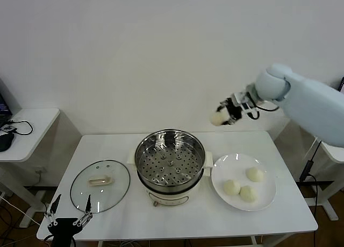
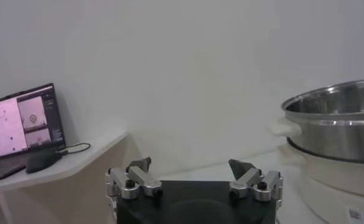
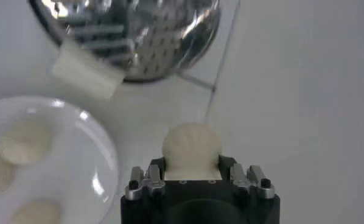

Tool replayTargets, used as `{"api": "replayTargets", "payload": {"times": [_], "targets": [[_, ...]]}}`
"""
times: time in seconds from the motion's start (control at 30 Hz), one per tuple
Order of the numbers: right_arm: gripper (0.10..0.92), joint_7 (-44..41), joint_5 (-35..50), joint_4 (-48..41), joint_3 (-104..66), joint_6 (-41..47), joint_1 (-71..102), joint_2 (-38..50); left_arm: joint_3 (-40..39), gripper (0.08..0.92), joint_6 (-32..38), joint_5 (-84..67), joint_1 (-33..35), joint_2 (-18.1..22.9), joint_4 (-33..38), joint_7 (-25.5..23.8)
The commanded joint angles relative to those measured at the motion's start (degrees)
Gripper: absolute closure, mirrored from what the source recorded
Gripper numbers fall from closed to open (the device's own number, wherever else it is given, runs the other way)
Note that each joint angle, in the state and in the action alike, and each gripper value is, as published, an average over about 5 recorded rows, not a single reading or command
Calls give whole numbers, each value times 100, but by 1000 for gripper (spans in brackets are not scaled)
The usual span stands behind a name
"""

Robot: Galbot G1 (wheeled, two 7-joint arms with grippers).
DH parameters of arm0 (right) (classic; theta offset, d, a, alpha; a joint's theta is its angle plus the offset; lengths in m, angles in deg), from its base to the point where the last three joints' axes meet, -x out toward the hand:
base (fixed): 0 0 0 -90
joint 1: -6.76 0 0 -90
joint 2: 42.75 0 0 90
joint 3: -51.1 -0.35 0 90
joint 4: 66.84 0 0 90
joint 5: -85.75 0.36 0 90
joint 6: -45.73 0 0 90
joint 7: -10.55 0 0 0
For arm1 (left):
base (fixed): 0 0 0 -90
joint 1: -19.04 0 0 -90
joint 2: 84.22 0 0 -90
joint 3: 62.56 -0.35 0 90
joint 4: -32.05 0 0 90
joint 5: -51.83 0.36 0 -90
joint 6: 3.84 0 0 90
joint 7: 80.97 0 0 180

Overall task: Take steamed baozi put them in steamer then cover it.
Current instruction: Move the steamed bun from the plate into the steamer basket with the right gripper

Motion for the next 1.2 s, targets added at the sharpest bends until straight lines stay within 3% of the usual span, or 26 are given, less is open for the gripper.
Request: {"api": "replayTargets", "payload": {"times": [0.03,0.57,1.2], "targets": [[473,245,245,225,934,-478,-523,-963,13,177,-13,-23,8,-29,-1,-3],[471,662,-2372,-558,1041,-1889,545,-1764,173,177,45,13,35,7,-12,3],[470,1140,-3522,-1509,614,-2511,1147,-2210,135,177,45,39,-78,65,-95,5]]}}
